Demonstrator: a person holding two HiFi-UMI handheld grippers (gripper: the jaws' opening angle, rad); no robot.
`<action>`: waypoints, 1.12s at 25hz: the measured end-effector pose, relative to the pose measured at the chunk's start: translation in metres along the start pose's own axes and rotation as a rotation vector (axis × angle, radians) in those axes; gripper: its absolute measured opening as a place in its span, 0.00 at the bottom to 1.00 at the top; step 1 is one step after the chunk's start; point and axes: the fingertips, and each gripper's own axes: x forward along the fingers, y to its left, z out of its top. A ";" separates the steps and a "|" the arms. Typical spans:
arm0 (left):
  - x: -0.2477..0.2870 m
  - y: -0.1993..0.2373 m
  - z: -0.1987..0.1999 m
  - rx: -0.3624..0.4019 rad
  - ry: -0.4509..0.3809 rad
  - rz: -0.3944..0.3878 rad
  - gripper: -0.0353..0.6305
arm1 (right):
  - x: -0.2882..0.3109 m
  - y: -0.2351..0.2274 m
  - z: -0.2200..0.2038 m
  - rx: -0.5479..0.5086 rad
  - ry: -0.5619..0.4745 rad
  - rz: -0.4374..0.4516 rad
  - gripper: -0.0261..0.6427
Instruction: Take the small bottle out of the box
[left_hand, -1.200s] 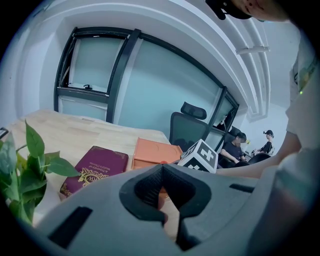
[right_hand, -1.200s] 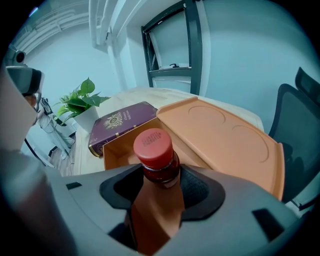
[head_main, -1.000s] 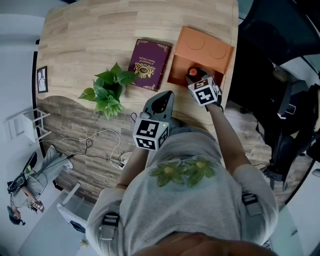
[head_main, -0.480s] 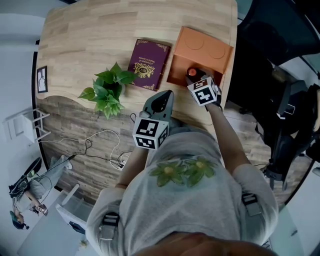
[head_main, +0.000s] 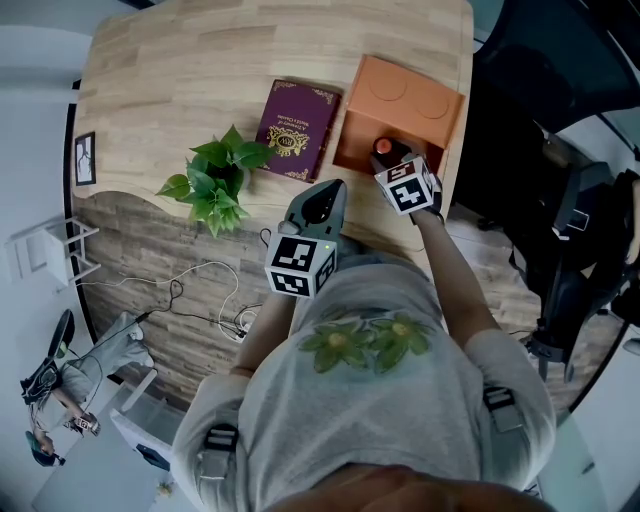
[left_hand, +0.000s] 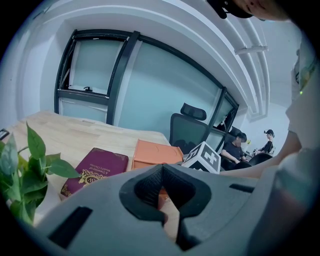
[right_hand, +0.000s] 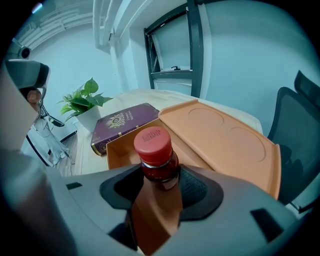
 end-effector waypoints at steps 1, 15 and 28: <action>0.000 0.000 0.000 0.001 0.000 0.000 0.06 | -0.001 0.000 0.000 -0.001 -0.002 -0.001 0.36; -0.004 -0.003 0.005 0.020 -0.017 0.000 0.06 | -0.013 0.001 0.011 -0.008 -0.037 -0.001 0.36; -0.011 -0.006 0.008 0.029 -0.034 0.000 0.06 | -0.028 0.003 0.023 -0.017 -0.080 -0.009 0.36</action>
